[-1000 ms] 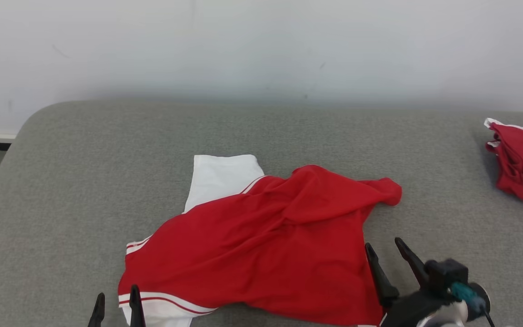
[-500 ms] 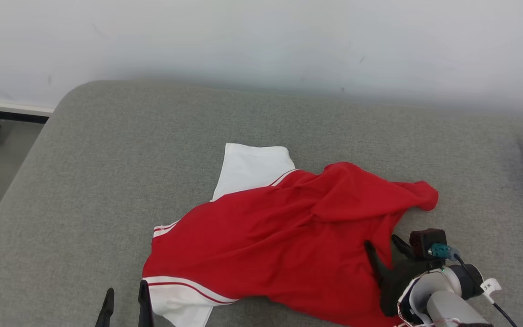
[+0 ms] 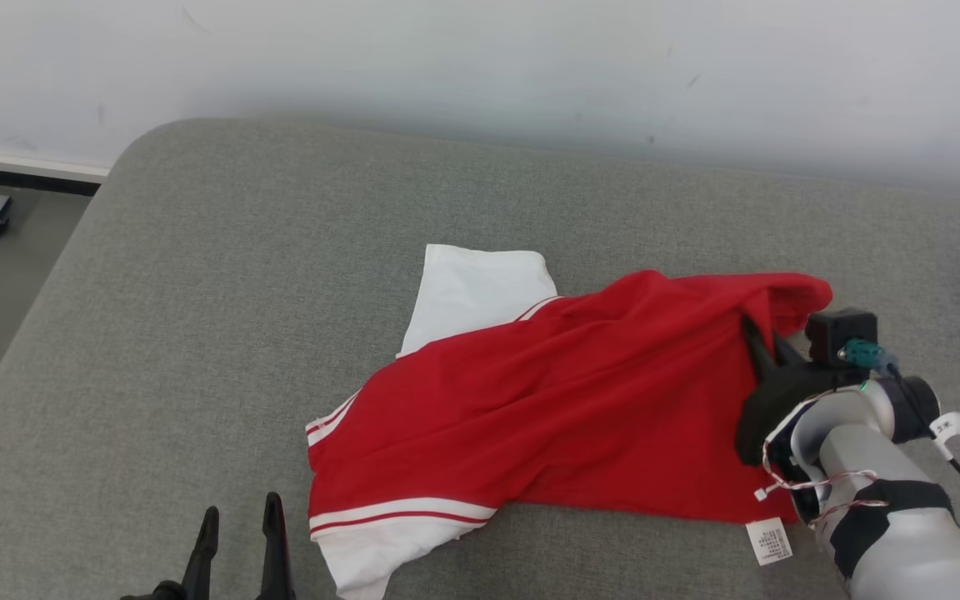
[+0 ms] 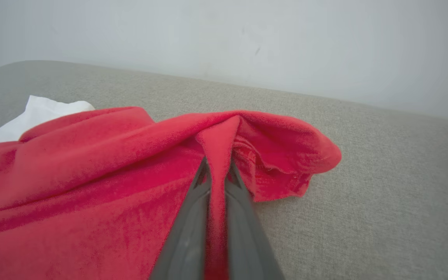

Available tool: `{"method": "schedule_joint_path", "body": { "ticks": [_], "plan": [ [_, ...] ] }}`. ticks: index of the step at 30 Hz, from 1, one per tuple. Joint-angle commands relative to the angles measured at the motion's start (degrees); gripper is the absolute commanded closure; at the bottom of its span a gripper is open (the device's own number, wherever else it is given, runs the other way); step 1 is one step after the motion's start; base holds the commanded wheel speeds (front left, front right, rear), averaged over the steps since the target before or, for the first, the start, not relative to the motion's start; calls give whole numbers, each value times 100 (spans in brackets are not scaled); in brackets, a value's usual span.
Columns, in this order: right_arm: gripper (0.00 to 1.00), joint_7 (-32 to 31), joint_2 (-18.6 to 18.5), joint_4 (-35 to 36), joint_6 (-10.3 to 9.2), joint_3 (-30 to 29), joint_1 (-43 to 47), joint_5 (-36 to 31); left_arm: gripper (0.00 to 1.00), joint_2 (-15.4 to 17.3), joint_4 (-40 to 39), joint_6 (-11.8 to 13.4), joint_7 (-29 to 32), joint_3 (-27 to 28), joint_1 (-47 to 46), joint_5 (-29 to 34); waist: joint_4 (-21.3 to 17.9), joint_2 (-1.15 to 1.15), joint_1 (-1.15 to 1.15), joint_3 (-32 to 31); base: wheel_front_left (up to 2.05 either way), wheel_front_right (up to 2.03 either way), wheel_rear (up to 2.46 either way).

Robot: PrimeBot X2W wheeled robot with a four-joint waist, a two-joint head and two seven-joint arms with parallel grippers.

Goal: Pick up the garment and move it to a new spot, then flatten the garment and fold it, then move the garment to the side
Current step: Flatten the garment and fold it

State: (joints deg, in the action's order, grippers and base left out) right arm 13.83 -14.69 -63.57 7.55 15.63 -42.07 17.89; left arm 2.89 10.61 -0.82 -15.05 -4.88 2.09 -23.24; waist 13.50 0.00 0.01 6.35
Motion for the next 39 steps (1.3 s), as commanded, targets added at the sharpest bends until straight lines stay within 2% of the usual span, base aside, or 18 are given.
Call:
{"method": "schedule_joint_path", "body": {
  "ticks": [1, 6, 9, 15, 16, 17, 21, 25, 31, 39],
  "plan": [
    [0, 13, 61, -117, -15, 43, -3, -47, 0, -2, 20, 24, -17, -15, -15, -11, 2, 0, -1, -11, 0, 0, 0],
    [0, 114, 162, -154, -15, 34, 39, 69, 0, -1, 21, 63, -17, -64, 51, -56, -67, 0, -1, -72, 0, 0, 0],
    [0, 137, 26, 473, -15, -8, 397, 98, 0, -2, -14, 68, -17, 9, 127, -32, -225, 0, -1, -136, 0, 0, 0],
    [0, 137, -108, 1950, -15, -562, 1445, 139, 0, -2, -18, 22, -17, 95, 228, 77, -464, 0, -1, -268, 0, 0, 0],
    [0, 137, -108, 1950, -15, -562, 1445, 139, 0, -2, -18, 22, -17, 95, 228, 77, -464, 0, -1, -268, 0, 0, 0],
    [0, 138, -123, 2243, -15, -683, 1668, 88, 0, -1, -15, 12, -17, 105, 241, 86, -494, 0, -1, -288, 0, 0, 0],
    [0, 138, -22, 3229, -15, -1207, 2593, -29, 0, -2, 3, -9, -17, 137, 283, 144, -617, 0, -1, -352, 0, 0, 0],
    [0, 138, 267, 3948, -15, -1650, 3385, -178, 0, -1, 16, -10, -17, 175, 395, 145, -726, 0, -1, -419, 0, 0, 0],
    [0, 138, 728, 4375, -15, -1905, 4175, -372, 0, -1, 106, -57, -17, 139, 483, 172, -813, 0, -1, -446, 0, 0, 0],
    [0, 134, 876, 4222, -15, -1777, 4364, -557, 0, -1, 684, -113, -17, -12, 628, 99, -867, 0, -1, -416, 0, 0, 0]
  ]
}}
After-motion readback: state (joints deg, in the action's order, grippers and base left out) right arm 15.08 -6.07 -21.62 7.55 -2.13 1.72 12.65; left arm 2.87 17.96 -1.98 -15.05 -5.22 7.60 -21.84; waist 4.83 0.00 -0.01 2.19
